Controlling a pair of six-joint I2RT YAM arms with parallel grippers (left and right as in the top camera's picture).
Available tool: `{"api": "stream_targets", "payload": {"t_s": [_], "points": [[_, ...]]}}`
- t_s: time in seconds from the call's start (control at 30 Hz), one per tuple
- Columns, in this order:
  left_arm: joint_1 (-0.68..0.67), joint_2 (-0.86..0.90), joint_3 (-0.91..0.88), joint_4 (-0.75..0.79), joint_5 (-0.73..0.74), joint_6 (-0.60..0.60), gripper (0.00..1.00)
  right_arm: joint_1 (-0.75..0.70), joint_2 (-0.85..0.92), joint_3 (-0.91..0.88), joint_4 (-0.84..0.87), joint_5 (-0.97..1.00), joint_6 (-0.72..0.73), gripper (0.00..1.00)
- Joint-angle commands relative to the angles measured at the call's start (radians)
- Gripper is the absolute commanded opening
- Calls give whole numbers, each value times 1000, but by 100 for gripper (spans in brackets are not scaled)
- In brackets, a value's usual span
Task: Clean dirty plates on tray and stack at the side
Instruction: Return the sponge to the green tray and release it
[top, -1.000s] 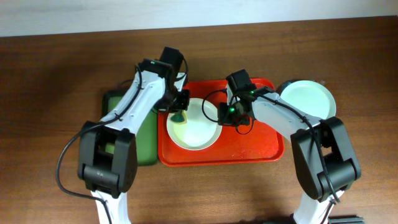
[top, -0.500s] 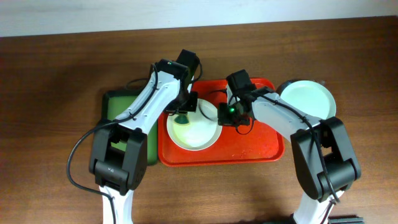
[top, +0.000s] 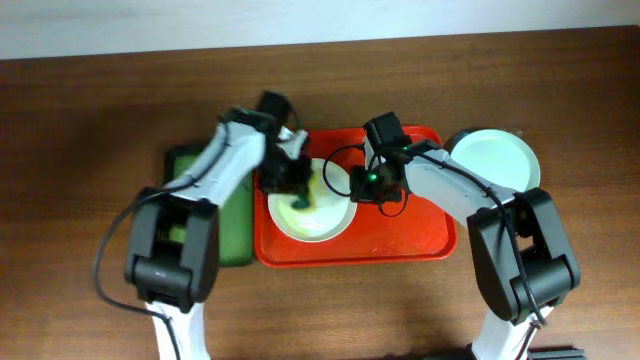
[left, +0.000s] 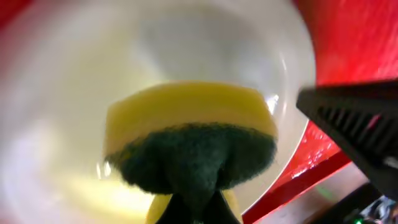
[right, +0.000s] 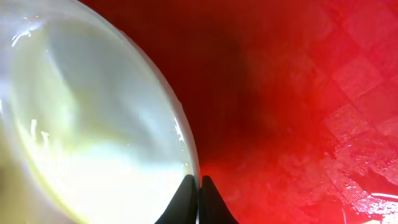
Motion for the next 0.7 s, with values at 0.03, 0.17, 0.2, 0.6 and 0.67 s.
{"api": "stream_targets", "payload": {"t_s": [0.03, 0.17, 0.2, 0.6, 0.67], "points": [[177, -128, 124, -252, -222, 31, 0, 7, 8, -10, -2, 6, 5, 4], [285, -153, 99, -306, -431, -2, 0, 7, 8, -10, -3, 6, 5, 4], [285, -153, 53, -278, -443, -3, 0, 7, 8, -10, -2, 6, 5, 4], [299, -240, -19, -152, -398, -4, 67, 7, 8, -10, 3, 6, 5, 29], [306, -361, 23, -151, -395, -33, 67, 7, 8, -10, 6, 6, 5, 38]]}}
